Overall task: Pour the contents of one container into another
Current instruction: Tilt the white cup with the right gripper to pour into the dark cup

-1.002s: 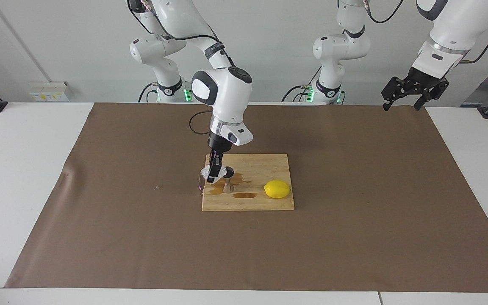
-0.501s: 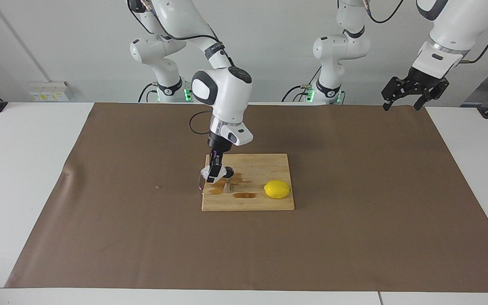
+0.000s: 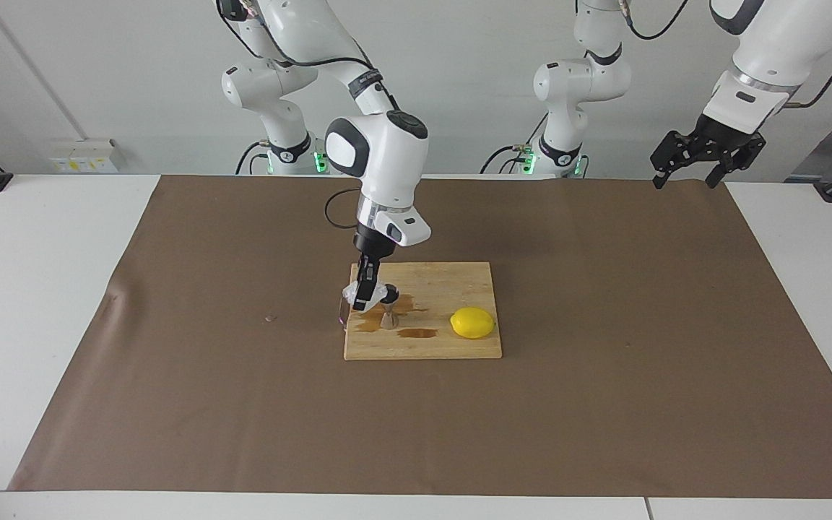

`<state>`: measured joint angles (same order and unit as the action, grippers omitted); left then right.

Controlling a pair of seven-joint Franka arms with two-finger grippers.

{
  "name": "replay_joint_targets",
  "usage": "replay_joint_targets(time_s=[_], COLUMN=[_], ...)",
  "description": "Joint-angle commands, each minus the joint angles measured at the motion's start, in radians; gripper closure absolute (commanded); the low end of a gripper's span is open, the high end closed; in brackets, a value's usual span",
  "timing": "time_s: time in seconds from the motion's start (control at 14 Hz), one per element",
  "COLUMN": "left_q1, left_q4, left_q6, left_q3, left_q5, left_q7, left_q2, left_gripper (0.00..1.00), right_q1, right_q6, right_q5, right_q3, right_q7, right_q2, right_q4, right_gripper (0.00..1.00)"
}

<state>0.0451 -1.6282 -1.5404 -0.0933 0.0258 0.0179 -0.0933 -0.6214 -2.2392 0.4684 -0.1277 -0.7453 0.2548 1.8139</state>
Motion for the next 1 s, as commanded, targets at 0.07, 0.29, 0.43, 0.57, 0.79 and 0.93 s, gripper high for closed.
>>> replay_joint_targets(time_s=[0.07, 0.29, 0.43, 0.57, 0.79, 0.93], left_q1=[-0.008, -0.01, -0.01, -0.008, -0.01, -0.01], left_q4=[-0.012, -0.012, -0.012, -0.012, -0.012, -0.012], left_q6=[0.009, 0.009, 0.009, 0.009, 0.009, 0.009], left_q3=[0.01, 0.01, 0.01, 0.01, 0.01, 0.01], left_q5=[-0.011, -0.011, -0.011, -0.011, -0.011, -0.011], left_q7=[-0.012, -0.012, -0.012, -0.012, -0.012, -0.012], left_q2=[-0.019, -0.019, -0.017, -0.019, -0.019, -0.019], left_gripper=[0.0, 0.0, 0.0, 0.0, 0.0, 0.0], right_q1=[0.034, 0.037, 0.048, 0.055, 0.057, 0.058], right_q6=[-0.028, -0.03, -0.031, -0.04, -0.045, -0.046], right_q5=[-0.042, -0.088, -0.117, -0.167, -0.215, -0.238], right_q3=[0.011, 0.011, 0.011, 0.011, 0.011, 0.011], right_q7=[0.014, 0.006, 0.003, -0.022, -0.034, -0.035], right_q2=[-0.032, -0.038, -0.043, -0.054, -0.063, -0.063], right_q4=[0.012, 0.013, 0.013, 0.015, 0.018, 0.018], right_gripper=[0.62, 0.62, 0.62, 0.62, 0.62, 0.62])
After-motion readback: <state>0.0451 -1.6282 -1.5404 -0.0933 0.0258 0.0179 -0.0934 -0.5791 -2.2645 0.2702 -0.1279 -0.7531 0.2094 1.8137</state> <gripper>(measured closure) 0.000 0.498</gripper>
